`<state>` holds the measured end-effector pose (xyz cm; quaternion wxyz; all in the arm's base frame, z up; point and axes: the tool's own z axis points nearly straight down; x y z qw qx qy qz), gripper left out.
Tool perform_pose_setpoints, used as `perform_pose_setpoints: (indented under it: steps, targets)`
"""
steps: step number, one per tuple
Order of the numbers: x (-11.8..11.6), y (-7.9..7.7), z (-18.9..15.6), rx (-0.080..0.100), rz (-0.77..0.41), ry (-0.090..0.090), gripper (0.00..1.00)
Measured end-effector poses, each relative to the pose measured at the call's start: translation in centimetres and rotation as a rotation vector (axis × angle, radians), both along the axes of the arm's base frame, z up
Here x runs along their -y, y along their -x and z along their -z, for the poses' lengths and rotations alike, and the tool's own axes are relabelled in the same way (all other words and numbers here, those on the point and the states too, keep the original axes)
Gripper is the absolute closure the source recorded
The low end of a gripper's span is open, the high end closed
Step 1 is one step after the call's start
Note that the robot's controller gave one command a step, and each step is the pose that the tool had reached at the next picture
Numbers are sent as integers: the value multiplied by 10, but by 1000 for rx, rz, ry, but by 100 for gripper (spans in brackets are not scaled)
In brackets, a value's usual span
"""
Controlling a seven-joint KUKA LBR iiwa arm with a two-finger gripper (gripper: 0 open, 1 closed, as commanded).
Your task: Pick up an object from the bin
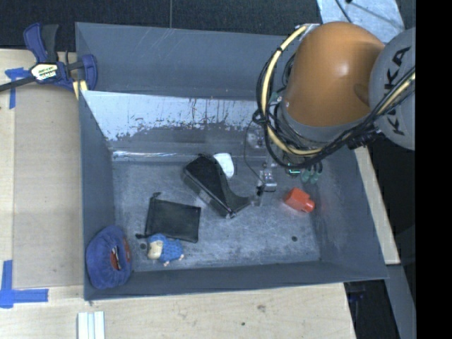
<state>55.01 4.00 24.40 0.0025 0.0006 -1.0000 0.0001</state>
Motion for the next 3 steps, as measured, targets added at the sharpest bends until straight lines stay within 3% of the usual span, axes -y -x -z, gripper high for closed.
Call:
perform_pose_setpoints:
  steps: [1, 2, 3]
  targets:
    - [0, 5, 157, 15, 116, 2, 0]
    - [0, 3, 151, 20, 116, 2, 100]
    - [9, -13, 29, 9, 156, 1, 100]
